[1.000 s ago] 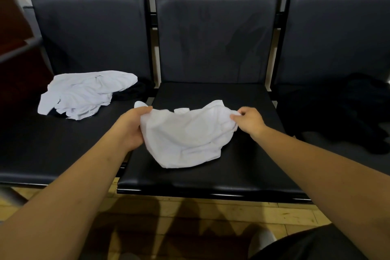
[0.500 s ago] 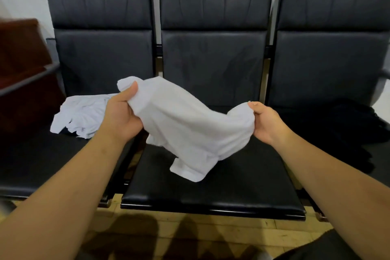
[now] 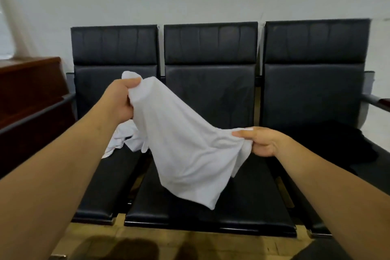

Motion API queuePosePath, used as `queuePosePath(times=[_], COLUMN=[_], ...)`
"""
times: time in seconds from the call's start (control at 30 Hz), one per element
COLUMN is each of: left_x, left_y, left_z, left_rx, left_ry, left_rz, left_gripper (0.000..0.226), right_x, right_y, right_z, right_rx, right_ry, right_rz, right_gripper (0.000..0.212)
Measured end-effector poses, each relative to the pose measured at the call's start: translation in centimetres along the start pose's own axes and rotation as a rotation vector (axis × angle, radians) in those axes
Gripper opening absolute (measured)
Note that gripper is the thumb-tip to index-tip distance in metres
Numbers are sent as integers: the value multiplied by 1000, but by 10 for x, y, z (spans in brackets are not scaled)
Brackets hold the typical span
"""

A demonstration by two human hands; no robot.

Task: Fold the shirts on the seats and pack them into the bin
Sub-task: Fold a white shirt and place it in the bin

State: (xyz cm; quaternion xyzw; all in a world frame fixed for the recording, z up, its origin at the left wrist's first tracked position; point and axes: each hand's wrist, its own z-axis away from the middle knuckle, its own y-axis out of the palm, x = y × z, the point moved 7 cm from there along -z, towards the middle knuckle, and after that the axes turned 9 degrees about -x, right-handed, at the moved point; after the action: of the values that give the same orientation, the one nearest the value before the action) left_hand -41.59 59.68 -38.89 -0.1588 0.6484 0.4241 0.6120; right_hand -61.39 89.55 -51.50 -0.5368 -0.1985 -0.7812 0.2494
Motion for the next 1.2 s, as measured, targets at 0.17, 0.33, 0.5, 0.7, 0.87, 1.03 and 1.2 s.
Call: queuePosePath(times=[0.17, 0.33, 0.5, 0.7, 0.87, 1.03, 1.2], left_x=[-6, -3, 3, 2, 2, 5, 0], left_y=[6, 15, 10, -1, 4, 7, 17], left_z=[2, 4, -4, -22, -21, -22, -24], left_rx=[-12, 14, 39, 10, 46, -50, 60], left_ry=[-18, -36, -27, 51, 97, -57, -15], left_rz=[-108, -95, -130, -134, -271, -228, -218], left_gripper=[42, 36, 35, 29, 22, 34, 23], right_x=[30, 29, 45, 43, 70, 84, 98], right_y=[2, 6, -14, -37, -46, -39, -53], right_z=[25, 28, 19, 15, 22, 22, 15], right_rx=[50, 54, -153, -189, -126, -122, -312], right_ry=[-91, -26, -162, -64, -209, -175, -199], right_rz=[-486, -635, -614, -359, -429, -393, -236], right_gripper=[38, 51, 36, 41, 38, 38, 43])
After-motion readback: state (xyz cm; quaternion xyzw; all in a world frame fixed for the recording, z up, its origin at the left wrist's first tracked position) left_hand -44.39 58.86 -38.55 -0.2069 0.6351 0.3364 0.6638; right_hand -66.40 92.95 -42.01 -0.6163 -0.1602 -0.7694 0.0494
